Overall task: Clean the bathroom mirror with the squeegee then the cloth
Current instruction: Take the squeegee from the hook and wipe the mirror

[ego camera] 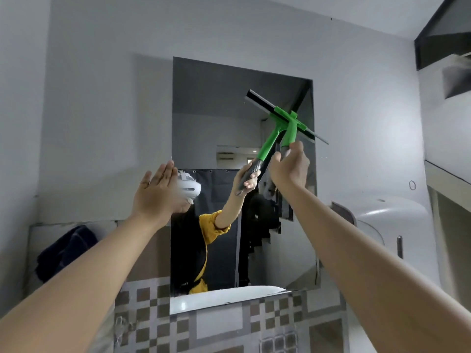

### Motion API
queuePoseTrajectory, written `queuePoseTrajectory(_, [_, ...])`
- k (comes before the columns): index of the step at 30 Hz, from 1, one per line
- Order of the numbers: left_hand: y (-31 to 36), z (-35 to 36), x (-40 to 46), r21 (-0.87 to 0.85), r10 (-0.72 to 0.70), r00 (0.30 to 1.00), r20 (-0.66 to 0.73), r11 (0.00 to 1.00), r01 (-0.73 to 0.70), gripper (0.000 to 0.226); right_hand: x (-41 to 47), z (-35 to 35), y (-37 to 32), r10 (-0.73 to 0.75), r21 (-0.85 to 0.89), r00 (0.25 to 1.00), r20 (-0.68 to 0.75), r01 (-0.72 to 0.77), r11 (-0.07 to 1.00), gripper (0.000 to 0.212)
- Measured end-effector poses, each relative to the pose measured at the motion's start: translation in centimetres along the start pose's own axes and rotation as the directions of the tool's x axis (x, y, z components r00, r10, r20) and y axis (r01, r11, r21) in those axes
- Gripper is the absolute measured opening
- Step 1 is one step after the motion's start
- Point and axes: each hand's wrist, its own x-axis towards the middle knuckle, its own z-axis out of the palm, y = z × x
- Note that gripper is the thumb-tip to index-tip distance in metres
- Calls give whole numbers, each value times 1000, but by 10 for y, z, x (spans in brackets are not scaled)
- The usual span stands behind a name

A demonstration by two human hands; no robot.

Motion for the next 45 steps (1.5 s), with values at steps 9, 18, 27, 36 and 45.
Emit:
queuePoseTrajectory(9, [-13, 11, -18, -8, 115, 989, -94, 993, -116, 89, -47, 42, -59, 376, 383, 911, 172, -413, 826, 39])
queuePoseTrajectory(18, [-17, 28, -55, 31, 175, 982, -63, 984, -174, 101, -94, 84, -106, 319, 457, 902, 292, -425, 781, 40])
queuePoseTrajectory(27, [-26, 45, -52, 20, 237, 953, -191, 971, -238, 93, -121, 99, -94, 155, 360, 950, 273, -250, 899, 39])
queuePoseTrajectory(36, [-32, 51, -50, 11, 250, 955, -160, 968, -252, 102, -123, 86, -36, -112, 194, 945, 308, 53, 979, 29])
queuePoseTrajectory(45, [-33, 55, -49, -4, 229, 961, -155, 973, -232, 103, -117, 64, 11, -285, -5, 870, 402, 314, 949, 29])
